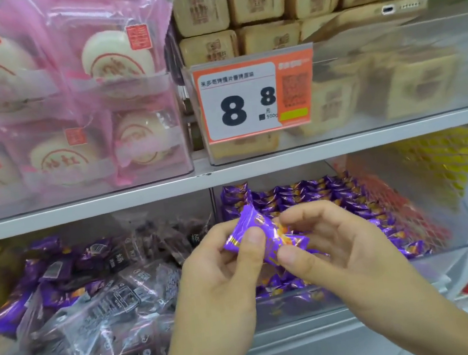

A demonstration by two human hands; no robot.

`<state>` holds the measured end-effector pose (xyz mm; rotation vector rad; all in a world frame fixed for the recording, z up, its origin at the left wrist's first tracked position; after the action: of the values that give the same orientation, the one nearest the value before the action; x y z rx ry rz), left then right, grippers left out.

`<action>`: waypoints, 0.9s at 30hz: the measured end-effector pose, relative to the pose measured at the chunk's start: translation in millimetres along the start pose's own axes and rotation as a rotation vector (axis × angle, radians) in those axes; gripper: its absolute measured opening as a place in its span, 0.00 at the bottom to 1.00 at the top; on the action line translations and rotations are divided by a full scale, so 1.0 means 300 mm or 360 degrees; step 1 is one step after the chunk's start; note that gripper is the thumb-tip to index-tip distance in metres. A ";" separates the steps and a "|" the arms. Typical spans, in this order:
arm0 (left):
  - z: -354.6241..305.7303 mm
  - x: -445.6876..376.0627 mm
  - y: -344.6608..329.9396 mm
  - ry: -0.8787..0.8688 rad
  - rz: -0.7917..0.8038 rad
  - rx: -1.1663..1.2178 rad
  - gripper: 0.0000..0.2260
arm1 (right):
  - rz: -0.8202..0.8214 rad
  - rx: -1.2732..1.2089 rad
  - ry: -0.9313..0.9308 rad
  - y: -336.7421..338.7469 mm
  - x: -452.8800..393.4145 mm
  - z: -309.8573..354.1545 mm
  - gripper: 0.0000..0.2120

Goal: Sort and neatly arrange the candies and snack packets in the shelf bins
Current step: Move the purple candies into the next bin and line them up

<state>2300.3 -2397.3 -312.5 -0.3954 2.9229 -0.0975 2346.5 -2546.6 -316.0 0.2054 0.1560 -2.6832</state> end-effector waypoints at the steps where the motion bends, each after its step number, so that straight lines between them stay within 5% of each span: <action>1: -0.001 0.003 0.000 -0.0050 0.0019 -0.0049 0.09 | 0.0008 0.0025 0.0027 0.006 0.000 -0.001 0.17; 5: 0.003 0.015 0.003 -0.0181 0.0044 -0.0205 0.10 | 0.0075 0.0115 0.0078 0.010 -0.015 -0.003 0.25; 17: 0.053 0.019 0.030 -0.0271 -0.0065 -0.1095 0.19 | 0.0290 0.0316 0.0014 0.029 -0.069 -0.029 0.23; 20: 0.066 0.002 0.072 -0.0259 -0.0175 -0.1217 0.24 | 0.0252 0.0565 -0.0017 0.094 -0.149 -0.056 0.25; 27: 0.114 -0.060 0.154 -0.0130 -0.0254 -0.1180 0.17 | 0.0052 0.1369 -0.0129 0.245 -0.517 -0.181 0.25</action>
<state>2312.2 -2349.4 -347.1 -0.7083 2.7353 0.9712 2523.5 -2539.4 -348.8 0.3445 -1.0226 -2.5450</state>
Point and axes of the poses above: each hand's wrist, its own x-axis away from the middle knuckle, its own y-axis out of the back of the hand, z = x × y, the point moved 1 cm from there along -x, towards the middle knuckle
